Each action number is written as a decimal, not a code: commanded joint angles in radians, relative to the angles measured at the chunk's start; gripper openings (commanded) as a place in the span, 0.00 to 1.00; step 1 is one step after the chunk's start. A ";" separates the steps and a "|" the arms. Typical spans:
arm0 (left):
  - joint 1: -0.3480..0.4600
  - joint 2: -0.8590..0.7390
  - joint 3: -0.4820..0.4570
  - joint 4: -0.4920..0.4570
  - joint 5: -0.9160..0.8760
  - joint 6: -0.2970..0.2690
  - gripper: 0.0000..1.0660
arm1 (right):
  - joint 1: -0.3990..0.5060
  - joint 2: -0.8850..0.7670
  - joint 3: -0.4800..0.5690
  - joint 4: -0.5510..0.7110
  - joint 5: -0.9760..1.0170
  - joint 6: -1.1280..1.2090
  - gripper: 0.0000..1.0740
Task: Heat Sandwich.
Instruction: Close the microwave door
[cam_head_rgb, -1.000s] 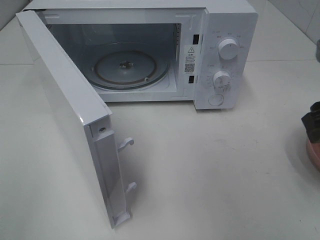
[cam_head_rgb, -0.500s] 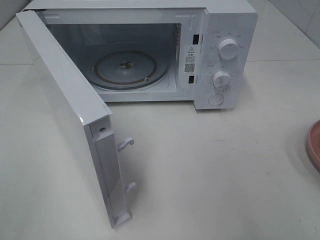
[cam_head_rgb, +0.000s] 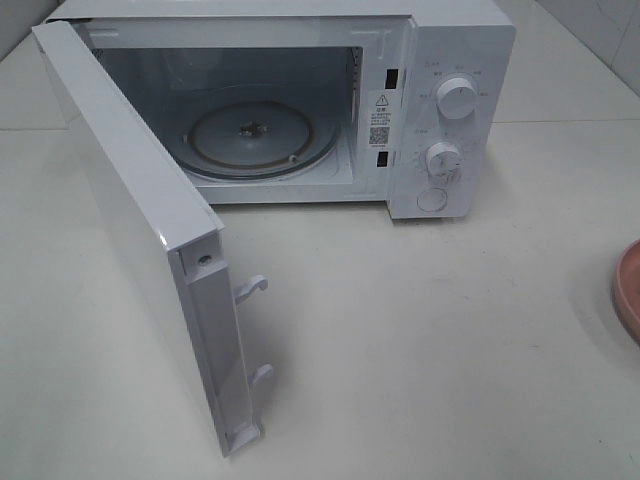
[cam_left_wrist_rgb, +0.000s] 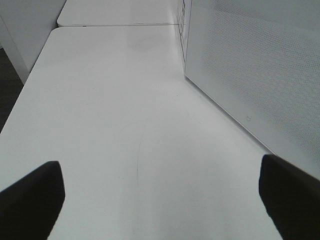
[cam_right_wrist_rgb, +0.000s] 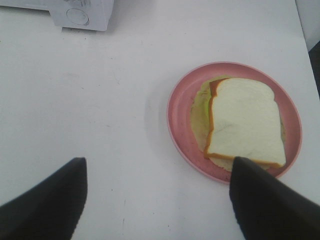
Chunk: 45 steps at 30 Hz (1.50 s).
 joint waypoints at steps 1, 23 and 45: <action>0.001 -0.028 0.003 -0.002 -0.009 -0.005 0.95 | -0.053 -0.082 0.049 0.012 0.008 -0.026 0.71; 0.001 -0.028 0.003 -0.002 -0.009 -0.005 0.95 | -0.181 -0.481 0.146 0.067 0.024 -0.080 0.71; 0.001 -0.027 0.003 -0.002 -0.009 -0.005 0.95 | -0.193 -0.480 0.146 0.090 0.022 -0.109 0.71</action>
